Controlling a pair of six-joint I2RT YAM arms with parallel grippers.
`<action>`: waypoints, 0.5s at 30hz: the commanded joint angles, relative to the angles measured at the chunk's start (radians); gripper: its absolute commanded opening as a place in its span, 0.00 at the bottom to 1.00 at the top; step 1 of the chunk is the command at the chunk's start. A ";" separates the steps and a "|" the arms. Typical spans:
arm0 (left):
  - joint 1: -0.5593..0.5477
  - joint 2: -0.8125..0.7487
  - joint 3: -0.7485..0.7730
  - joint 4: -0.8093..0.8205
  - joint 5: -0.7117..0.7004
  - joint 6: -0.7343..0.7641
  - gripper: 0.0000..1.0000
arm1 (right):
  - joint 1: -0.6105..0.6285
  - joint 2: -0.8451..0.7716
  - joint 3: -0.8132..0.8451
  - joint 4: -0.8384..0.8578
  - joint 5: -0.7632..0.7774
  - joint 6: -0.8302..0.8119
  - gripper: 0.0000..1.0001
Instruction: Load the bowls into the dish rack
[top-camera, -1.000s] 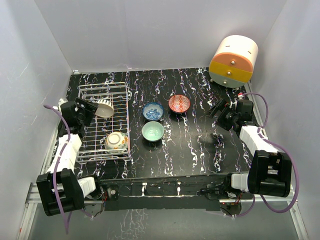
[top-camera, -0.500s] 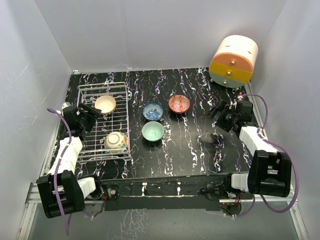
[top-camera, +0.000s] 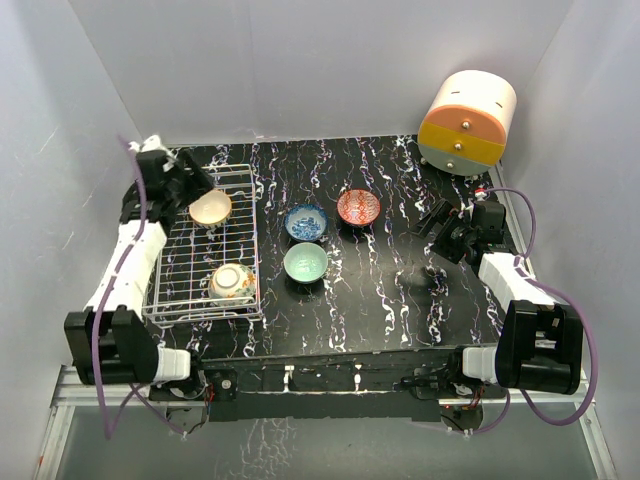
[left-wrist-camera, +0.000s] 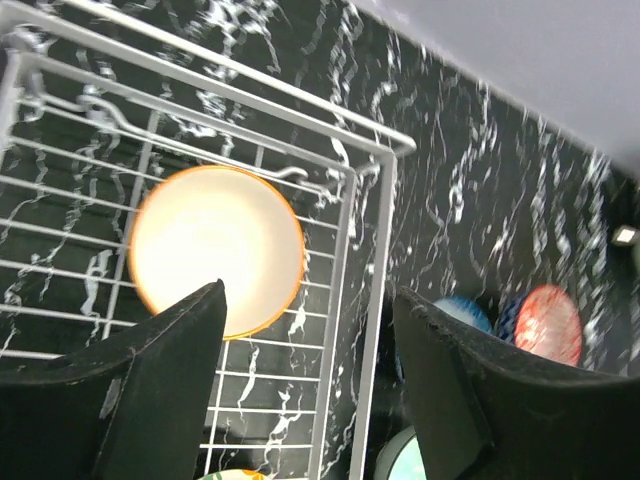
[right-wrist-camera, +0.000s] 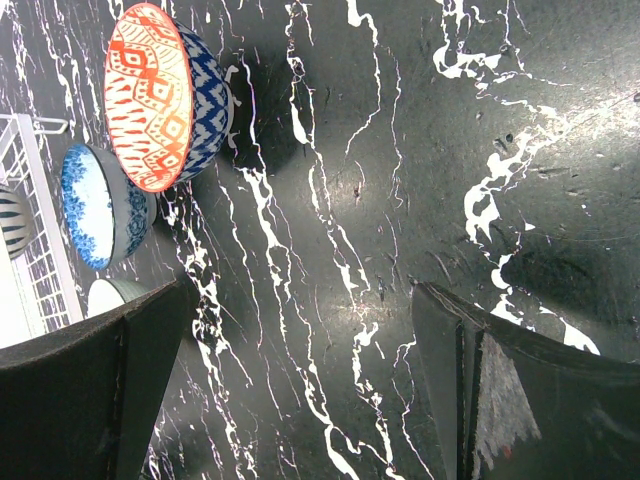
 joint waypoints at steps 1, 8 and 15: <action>-0.147 0.105 0.113 -0.161 -0.061 0.251 0.67 | -0.006 -0.001 0.027 0.055 -0.017 -0.004 0.98; -0.286 0.265 0.168 -0.231 -0.216 0.369 0.67 | -0.005 -0.001 0.018 0.055 -0.014 -0.007 0.98; -0.328 0.288 0.111 -0.152 -0.432 0.377 0.66 | -0.006 0.000 0.005 0.064 -0.016 -0.009 0.98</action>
